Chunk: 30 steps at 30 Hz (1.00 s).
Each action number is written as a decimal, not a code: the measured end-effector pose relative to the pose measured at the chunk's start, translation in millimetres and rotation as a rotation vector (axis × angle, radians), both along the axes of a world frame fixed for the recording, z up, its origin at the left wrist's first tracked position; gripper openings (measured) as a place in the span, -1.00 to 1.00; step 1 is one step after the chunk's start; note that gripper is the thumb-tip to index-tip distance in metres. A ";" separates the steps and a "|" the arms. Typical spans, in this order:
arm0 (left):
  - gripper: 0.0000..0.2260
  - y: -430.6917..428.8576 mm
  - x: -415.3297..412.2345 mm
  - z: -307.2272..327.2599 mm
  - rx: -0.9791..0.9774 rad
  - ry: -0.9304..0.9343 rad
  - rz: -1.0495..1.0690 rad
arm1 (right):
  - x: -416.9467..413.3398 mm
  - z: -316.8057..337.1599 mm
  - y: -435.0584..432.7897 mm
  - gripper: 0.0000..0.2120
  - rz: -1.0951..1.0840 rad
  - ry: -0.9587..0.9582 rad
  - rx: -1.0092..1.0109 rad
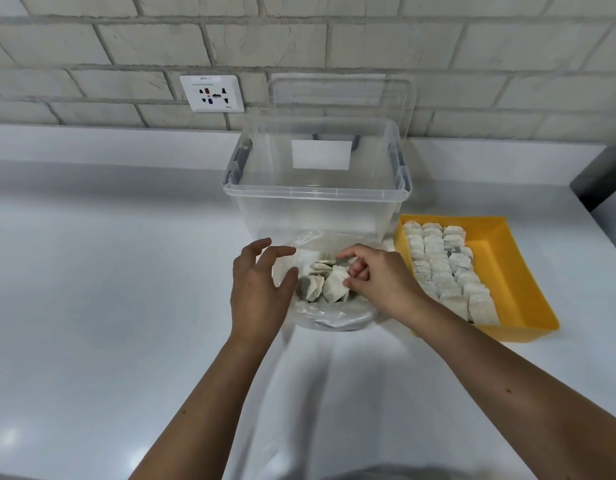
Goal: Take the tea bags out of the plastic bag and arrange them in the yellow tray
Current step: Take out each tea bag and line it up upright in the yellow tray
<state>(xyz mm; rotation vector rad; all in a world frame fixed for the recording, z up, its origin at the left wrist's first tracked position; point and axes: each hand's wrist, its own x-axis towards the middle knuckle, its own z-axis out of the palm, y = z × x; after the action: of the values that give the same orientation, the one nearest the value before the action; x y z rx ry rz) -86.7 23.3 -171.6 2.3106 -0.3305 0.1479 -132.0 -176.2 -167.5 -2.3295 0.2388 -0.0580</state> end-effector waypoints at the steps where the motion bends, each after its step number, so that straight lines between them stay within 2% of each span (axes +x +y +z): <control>1: -0.74 -0.2 -0.6 1.9 0.000 -0.027 -0.004 | -1.0 2.7 -0.7 -0.62 0.007 -0.011 -0.003; 7: -0.68 -5.8 5.8 9.0 0.082 -0.204 -0.131 | -2.4 42.0 -5.8 -0.64 0.098 -0.132 -0.009; 10: -0.61 -9.6 7.6 12.4 0.071 -0.102 -0.259 | -2.1 59.7 -5.8 -0.64 0.133 -0.167 -0.022; 13: -0.68 -12.2 8.3 12.3 -0.015 -0.032 -0.307 | -2.3 67.9 -2.2 -0.65 0.150 -0.193 0.034; 16: -0.82 -11.7 9.3 13.7 -0.081 -0.002 -0.295 | -2.4 66.2 3.2 -0.67 0.153 -0.217 0.174; 21: -0.79 -4.4 8.5 19.6 -0.170 0.043 -0.203 | 0.0 40.5 8.3 -0.83 0.037 -0.271 0.336; 24: -0.84 0.2 6.6 27.6 -0.283 0.152 -0.121 | 1.4 12.8 9.2 -0.81 0.086 -0.193 0.183; 28: -0.76 5.7 7.7 29.3 -0.289 0.190 -0.054 | 6.7 -8.9 19.1 -0.65 0.274 -0.023 -0.077; 30: -0.70 5.9 8.0 30.0 -0.308 0.201 -0.036 | 9.4 -12.3 25.9 -0.68 0.326 -0.002 -0.135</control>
<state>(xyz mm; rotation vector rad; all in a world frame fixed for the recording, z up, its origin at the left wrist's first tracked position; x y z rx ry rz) -78.7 29.2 -141.6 1.9929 -0.2288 -0.0488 -122.6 -150.3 -179.8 -2.4724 -0.1520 0.0871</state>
